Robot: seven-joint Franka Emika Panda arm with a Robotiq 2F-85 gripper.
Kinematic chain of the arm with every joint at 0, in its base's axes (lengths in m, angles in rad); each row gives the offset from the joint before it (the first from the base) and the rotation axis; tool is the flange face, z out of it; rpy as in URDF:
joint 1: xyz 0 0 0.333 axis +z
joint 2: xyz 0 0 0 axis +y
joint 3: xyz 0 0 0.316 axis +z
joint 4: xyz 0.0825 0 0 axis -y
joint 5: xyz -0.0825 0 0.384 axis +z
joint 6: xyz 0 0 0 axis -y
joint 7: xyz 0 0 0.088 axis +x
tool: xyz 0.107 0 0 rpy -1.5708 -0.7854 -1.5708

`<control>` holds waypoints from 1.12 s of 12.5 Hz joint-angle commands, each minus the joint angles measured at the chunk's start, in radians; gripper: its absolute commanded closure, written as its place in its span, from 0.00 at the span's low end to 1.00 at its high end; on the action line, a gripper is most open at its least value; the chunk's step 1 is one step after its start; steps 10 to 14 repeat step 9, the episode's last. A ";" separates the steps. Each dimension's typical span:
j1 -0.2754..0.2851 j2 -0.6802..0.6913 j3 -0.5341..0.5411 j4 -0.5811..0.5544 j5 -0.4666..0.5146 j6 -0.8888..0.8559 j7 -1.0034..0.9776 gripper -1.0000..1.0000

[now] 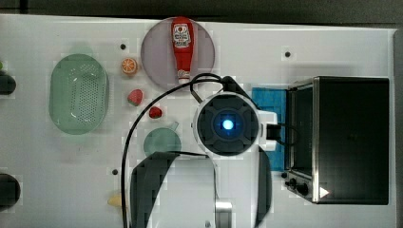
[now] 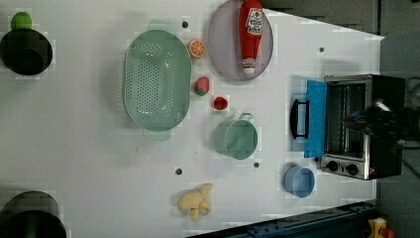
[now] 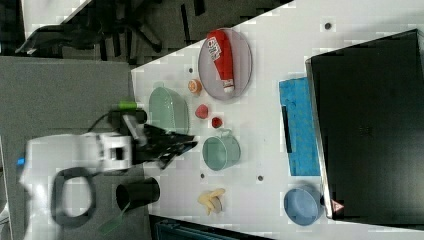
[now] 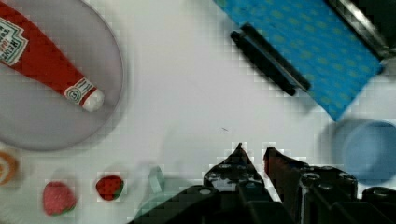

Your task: Flap open oven.

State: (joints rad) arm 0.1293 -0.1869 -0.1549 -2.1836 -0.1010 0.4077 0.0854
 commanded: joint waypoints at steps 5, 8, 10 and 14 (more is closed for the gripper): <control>0.004 -0.051 -0.017 0.257 0.032 -0.342 0.056 0.82; 0.005 -0.050 -0.011 0.261 0.035 -0.341 0.056 0.82; 0.005 -0.050 -0.012 0.262 0.036 -0.340 0.052 0.82; 0.005 -0.050 -0.012 0.262 0.036 -0.340 0.052 0.82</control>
